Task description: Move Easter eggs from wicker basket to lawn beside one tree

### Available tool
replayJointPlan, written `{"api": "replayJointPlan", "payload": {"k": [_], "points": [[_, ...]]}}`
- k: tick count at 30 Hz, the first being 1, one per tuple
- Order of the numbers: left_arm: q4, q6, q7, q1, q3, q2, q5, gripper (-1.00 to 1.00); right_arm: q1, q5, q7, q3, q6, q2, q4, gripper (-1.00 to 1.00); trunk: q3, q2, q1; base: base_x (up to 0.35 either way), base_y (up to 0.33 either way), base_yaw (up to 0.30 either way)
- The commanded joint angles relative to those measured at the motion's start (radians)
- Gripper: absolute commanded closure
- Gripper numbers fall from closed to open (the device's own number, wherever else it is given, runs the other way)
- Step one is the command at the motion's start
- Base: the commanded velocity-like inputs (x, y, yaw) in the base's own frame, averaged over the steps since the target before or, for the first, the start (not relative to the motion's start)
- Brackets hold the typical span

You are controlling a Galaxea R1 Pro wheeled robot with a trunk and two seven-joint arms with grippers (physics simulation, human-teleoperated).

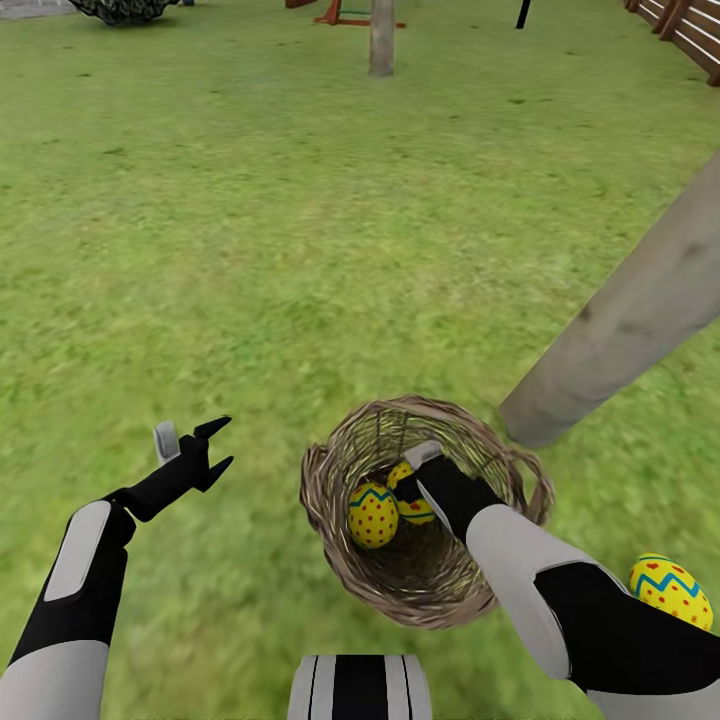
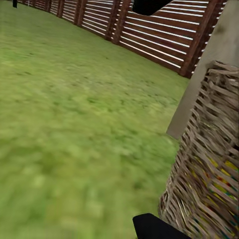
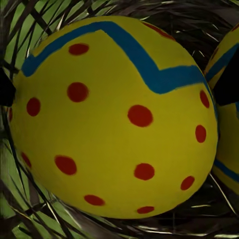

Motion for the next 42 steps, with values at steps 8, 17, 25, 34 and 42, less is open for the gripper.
{"api": "replayJointPlan", "payload": {"k": [8, 17, 25, 34, 42], "points": [[0.001, 0.004, 0.01, -0.001, 0.001, -0.001, 0.011, -1.0, 0.0, 0.008, 0.0, 0.002, -0.013, 0.0, -0.001, -1.0, -0.016, -0.001, 0.002, 0.0, 0.0, 0.0], [0.002, 0.004, 0.01, -0.001, 0.002, -0.001, 0.011, -1.0, 0.001, 0.003, 0.002, 0.002, -0.009, 0.0, 0.001, 1.0, -0.039, -0.003, 0.004, 0.0, 0.0, 0.0], [0.003, 0.005, 0.009, -0.001, 0.003, -0.002, 0.011, -1.0, 0.001, 0.0, 0.004, 0.002, -0.007, 0.0, 0.001, 1.0, -0.039, -0.003, 0.004, 0.0, 0.0, 0.0], [0.0, 0.004, 0.009, -0.001, 0.003, 0.0, 0.011, -1.0, 0.0, 0.0, 0.004, 0.002, -0.008, 0.0, 0.0, 1.0, -0.043, -0.003, 0.005, 0.0, 0.0, 0.0], [-0.001, 0.002, 0.012, -0.001, 0.003, 0.0, 0.01, -1.0, 0.001, 0.0, 0.004, 0.002, -0.009, 0.0, 0.0, 1.0, -0.012, -0.001, 0.001, 0.0, 0.0, 0.0]]}}
